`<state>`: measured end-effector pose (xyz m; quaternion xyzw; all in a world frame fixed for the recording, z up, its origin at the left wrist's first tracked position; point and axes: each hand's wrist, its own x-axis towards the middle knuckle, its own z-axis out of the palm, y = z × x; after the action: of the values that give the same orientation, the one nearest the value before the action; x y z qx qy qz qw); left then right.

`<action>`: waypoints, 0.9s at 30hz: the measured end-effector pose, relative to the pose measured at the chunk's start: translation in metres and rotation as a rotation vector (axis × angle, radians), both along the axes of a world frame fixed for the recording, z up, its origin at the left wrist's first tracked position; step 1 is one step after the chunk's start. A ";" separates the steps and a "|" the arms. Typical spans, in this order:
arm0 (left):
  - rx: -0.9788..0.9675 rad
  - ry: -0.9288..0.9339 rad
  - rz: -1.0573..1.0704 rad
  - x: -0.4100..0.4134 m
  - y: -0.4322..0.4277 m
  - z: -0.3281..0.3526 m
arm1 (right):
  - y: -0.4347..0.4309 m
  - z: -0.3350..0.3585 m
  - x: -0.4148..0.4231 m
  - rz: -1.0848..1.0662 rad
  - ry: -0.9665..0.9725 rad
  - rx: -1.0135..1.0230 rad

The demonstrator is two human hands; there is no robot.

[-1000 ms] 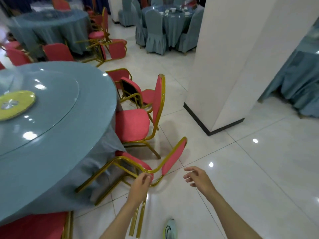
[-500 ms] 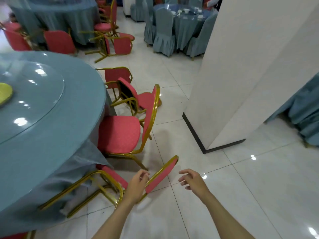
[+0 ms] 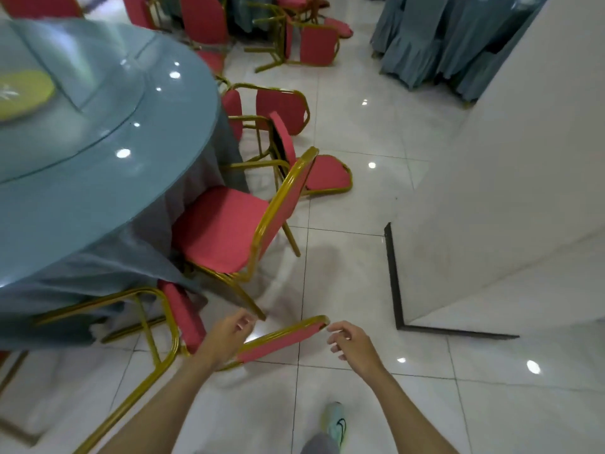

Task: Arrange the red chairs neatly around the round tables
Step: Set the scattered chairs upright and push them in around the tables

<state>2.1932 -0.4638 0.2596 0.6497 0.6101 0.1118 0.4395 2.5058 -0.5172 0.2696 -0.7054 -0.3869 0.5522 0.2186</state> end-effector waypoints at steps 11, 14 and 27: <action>-0.039 0.045 0.265 0.056 -0.021 -0.081 | 0.064 -0.089 0.077 0.208 -0.025 -0.057; -0.026 0.087 0.268 0.057 -0.028 -0.117 | 0.073 -0.122 0.074 0.267 -0.030 -0.069; 0.162 0.154 0.145 0.055 -0.005 -0.318 | 0.105 -0.326 0.051 0.617 -0.297 0.055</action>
<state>2.2480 -0.4686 -0.0580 0.6439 0.6763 0.1423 0.3282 2.5566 -0.4120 -0.0564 -0.6217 -0.6243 0.4729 0.0014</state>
